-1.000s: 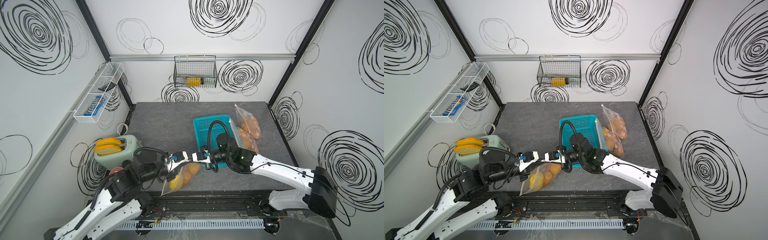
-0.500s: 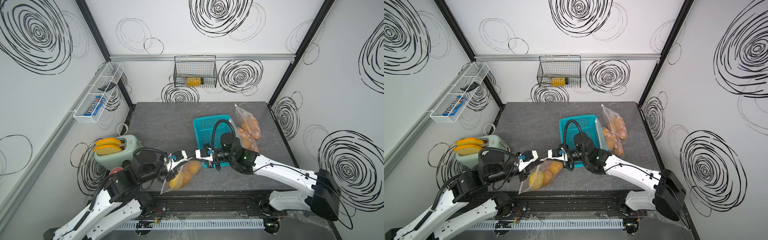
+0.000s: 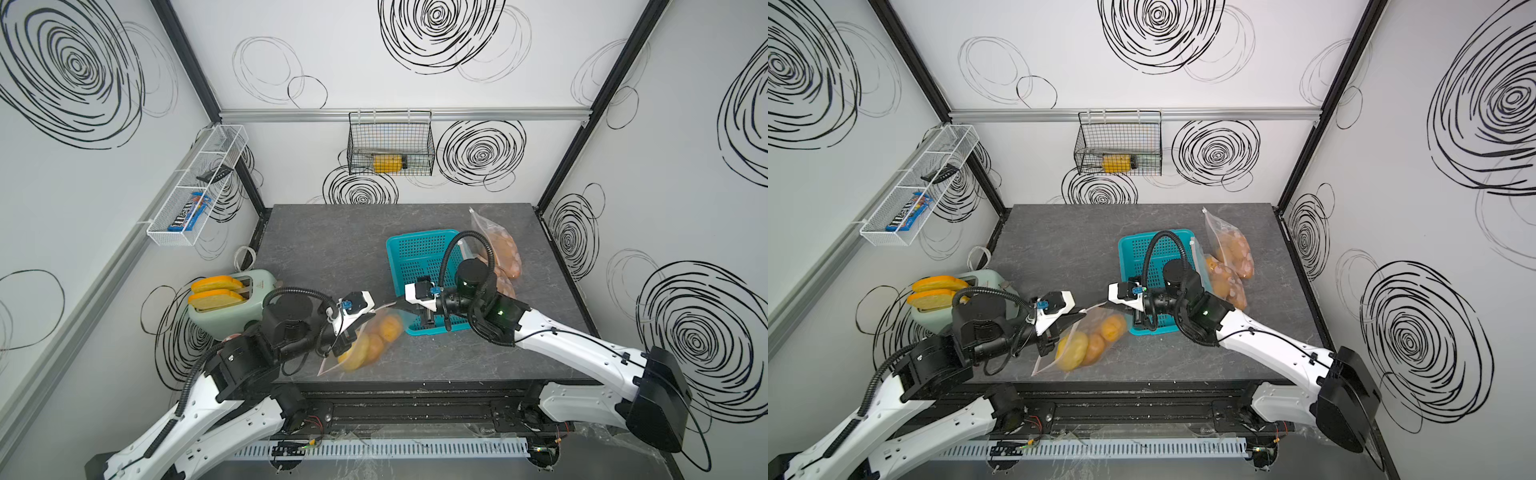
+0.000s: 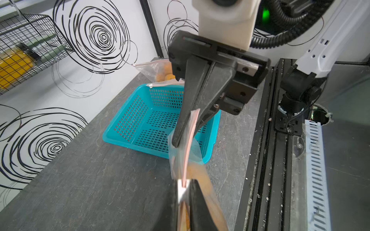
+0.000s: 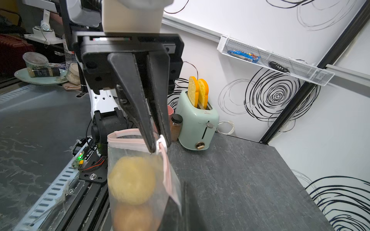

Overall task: Put the potatoes into a zipper bag and zip it
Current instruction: Zip the zipper on the zipper food storage bag.

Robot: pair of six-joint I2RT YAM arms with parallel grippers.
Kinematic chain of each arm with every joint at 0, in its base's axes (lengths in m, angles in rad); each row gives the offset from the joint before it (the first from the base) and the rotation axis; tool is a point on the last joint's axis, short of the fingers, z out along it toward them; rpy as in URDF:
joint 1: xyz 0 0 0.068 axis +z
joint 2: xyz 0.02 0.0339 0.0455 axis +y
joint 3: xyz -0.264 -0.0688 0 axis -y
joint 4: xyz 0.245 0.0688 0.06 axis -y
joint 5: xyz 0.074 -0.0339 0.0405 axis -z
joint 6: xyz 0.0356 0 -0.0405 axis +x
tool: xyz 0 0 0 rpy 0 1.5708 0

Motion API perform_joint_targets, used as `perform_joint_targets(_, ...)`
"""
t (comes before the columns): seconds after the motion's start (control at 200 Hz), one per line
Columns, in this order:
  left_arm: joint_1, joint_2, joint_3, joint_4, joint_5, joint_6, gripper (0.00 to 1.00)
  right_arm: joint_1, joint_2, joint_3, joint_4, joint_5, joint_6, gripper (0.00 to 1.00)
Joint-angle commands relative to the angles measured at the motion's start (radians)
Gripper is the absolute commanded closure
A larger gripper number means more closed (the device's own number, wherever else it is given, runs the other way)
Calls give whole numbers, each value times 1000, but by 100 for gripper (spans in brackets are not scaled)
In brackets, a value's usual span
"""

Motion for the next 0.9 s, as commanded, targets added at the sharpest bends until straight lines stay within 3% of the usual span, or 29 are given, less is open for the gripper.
perform_joint_targets(0.0, 1, -27, 27, -91, -36, -18, 99, -64, -45, 0, 76, 56, 48, 100)
perform_joint_targets(0.896, 1, -12, 35, -95, -74, -24, 98, -337, -174, -3, 55, 21, 163, 100)
